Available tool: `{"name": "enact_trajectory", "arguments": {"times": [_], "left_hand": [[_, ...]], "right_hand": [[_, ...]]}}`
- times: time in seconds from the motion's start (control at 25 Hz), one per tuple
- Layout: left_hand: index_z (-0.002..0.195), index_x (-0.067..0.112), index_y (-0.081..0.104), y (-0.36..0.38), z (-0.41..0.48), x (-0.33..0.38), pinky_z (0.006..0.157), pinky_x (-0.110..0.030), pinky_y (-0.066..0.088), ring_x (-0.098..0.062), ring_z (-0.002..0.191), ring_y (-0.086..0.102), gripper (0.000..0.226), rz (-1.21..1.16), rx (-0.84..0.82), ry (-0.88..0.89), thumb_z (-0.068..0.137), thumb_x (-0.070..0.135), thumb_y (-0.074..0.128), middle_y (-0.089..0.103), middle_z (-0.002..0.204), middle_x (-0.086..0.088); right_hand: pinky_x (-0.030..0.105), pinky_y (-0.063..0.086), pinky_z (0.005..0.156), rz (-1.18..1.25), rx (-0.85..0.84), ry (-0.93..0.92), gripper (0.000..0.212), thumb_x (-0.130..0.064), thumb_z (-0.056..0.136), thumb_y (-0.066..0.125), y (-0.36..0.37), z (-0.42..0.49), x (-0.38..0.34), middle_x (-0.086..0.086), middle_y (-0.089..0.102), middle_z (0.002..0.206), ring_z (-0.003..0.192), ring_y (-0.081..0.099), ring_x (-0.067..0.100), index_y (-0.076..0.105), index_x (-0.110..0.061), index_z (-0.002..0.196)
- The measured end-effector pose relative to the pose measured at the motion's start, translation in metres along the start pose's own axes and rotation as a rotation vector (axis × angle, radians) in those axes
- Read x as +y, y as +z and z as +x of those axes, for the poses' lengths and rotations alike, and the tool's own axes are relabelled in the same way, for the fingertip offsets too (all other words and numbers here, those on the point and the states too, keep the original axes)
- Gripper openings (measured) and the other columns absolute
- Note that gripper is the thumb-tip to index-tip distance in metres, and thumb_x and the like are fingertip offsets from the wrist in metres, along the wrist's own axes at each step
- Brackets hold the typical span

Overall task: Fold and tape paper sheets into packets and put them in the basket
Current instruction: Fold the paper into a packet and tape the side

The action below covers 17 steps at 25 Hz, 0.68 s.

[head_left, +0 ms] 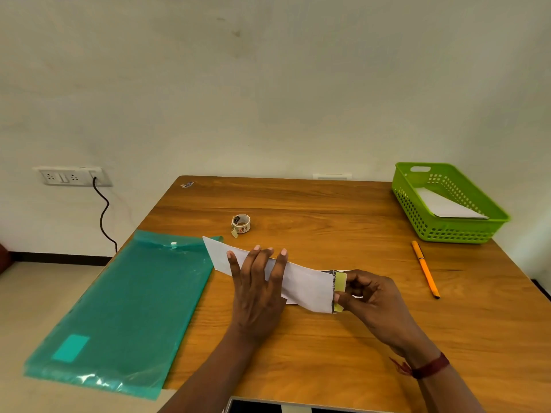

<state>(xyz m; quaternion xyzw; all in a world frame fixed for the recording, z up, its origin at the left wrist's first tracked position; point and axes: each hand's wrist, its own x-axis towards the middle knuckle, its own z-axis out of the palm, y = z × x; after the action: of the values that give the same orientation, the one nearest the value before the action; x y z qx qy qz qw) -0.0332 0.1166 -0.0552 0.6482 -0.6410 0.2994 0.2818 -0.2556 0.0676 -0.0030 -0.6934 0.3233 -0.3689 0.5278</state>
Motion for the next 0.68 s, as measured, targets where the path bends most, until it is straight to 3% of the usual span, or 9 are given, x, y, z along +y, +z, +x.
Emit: {"name": "enact_trajectory", "arguments": {"times": [0.16,0.36,0.48,0.68], "left_hand": [[0.141,0.012,0.034,0.0,-0.001,0.0,0.117,-0.062,0.001,-0.036,0.133,0.033,0.093,-0.003,0.002,-0.001,0.064,0.028,0.083,0.037,0.135,-0.019],[0.143,0.014,0.033,-0.002,-0.002,-0.001,0.116,-0.063,0.001,-0.038,0.133,0.033,0.093,0.015,-0.001,-0.012,0.067,0.035,0.083,0.037,0.134,-0.02],[0.146,0.015,0.029,-0.002,0.0,-0.001,0.116,-0.063,-0.001,-0.037,0.133,0.033,0.099,0.034,-0.03,-0.01,0.064,0.028,0.082,0.037,0.135,-0.019],[0.152,0.014,0.017,-0.002,0.001,0.0,0.116,-0.064,-0.001,-0.035,0.134,0.033,0.108,0.059,-0.092,0.019,0.062,0.019,0.077,0.037,0.136,-0.017]], "right_hand": [[0.048,0.057,0.071,-0.045,0.013,0.004,0.034,0.001,0.078,0.075,0.007,0.003,0.001,0.001,0.074,0.097,0.089,0.067,0.031,0.075,-0.024,0.1],[0.038,0.058,0.075,-0.116,-0.062,-0.036,0.034,-0.008,0.083,0.073,0.022,0.004,0.002,-0.013,0.074,0.101,0.091,0.069,0.015,0.073,-0.029,0.11],[0.045,0.056,0.068,-0.143,0.107,-0.072,0.033,-0.002,0.081,0.073,0.021,0.007,0.01,-0.008,0.075,0.092,0.081,0.069,0.022,0.075,-0.024,0.105],[0.036,0.051,0.053,-0.356,0.271,-0.22,0.03,0.004,0.082,0.069,0.013,0.011,0.023,-0.012,0.071,0.078,0.066,0.065,0.01,0.074,-0.024,0.093]]}}
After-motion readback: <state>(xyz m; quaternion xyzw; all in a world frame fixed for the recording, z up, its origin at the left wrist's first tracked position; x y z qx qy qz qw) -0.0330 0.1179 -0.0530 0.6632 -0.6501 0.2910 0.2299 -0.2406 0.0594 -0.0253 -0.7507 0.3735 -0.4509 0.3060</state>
